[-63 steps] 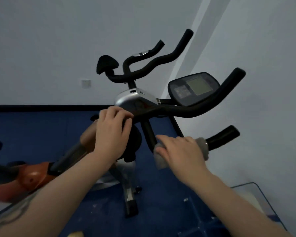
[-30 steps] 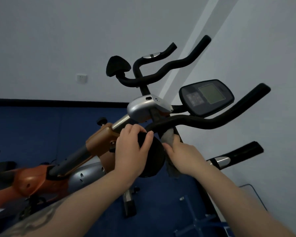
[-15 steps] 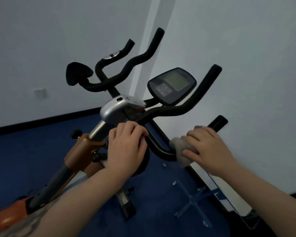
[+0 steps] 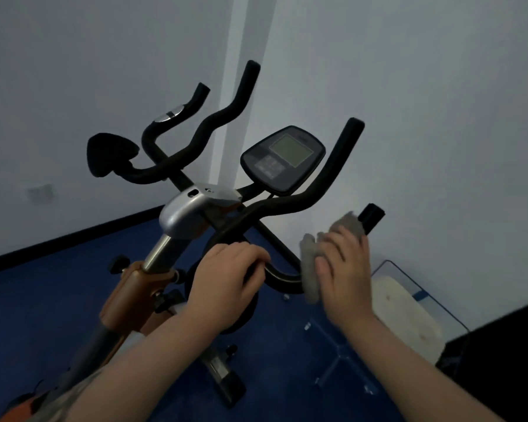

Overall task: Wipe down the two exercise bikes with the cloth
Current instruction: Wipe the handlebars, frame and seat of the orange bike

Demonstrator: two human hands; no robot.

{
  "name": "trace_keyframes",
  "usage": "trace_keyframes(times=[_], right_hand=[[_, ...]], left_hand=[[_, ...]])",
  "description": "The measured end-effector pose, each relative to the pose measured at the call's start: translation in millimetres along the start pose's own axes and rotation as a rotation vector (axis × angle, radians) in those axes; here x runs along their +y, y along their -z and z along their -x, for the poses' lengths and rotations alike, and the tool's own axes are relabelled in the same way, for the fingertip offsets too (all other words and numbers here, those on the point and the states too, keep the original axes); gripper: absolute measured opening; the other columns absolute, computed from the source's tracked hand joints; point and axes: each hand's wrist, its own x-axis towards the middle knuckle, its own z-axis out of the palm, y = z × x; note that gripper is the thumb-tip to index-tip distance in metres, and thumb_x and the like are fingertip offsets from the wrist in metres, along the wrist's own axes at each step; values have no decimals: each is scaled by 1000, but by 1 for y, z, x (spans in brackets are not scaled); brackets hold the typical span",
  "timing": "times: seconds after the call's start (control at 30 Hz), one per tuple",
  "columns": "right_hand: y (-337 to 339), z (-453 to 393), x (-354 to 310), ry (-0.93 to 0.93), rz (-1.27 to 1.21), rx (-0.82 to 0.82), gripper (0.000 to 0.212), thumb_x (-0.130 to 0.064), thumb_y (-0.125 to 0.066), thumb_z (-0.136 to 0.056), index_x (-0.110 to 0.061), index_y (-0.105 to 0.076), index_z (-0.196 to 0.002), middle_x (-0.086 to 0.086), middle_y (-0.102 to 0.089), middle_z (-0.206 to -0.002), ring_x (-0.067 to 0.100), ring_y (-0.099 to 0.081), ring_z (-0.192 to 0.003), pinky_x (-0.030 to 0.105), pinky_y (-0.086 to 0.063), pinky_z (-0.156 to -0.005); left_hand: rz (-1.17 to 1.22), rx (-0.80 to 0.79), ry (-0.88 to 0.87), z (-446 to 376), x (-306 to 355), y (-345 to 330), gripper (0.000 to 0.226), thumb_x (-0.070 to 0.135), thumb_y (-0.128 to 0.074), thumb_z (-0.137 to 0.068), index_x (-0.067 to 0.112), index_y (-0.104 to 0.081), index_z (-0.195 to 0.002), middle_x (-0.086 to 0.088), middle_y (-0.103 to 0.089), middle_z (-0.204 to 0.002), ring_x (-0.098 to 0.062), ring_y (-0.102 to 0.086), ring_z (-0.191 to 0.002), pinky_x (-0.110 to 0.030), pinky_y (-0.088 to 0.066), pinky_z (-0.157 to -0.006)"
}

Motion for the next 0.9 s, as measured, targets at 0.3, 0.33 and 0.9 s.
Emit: trace_keyframes(times=[0.3, 0.33, 0.9], right_hand=[[34, -49, 58, 511, 295, -148, 36, -31, -40, -99, -13, -70, -95, 3, -64, -93, 25, -63, -96, 45, -22, -116], [40, -57, 65, 559, 361, -145, 35, -31, -40, -100, -15, -70, -92, 2, -64, -92, 24, -64, -96, 45, -22, -116], [20, -80, 23, -540, -93, 65, 33, -55, -57, -84, -22, -58, -86, -7, -38, -103, 18, -40, -98, 30, -40, -67]], left_hand=[[229, -164, 322, -33, 35, -13, 10, 27, -57, -90, 34, -63, -89, 12, -62, -72, -3, -57, -66, -25, -49, -63], [210, -198, 316, -37, 40, -18, 10, 27, -56, -91, 33, -63, -90, 12, -62, -76, -3, -58, -69, -28, -51, -67], [-82, -348, 256, -34, 38, -35, 19, 47, -48, -95, 36, -63, -92, 18, -65, -78, -1, -58, -73, -21, -41, -59]])
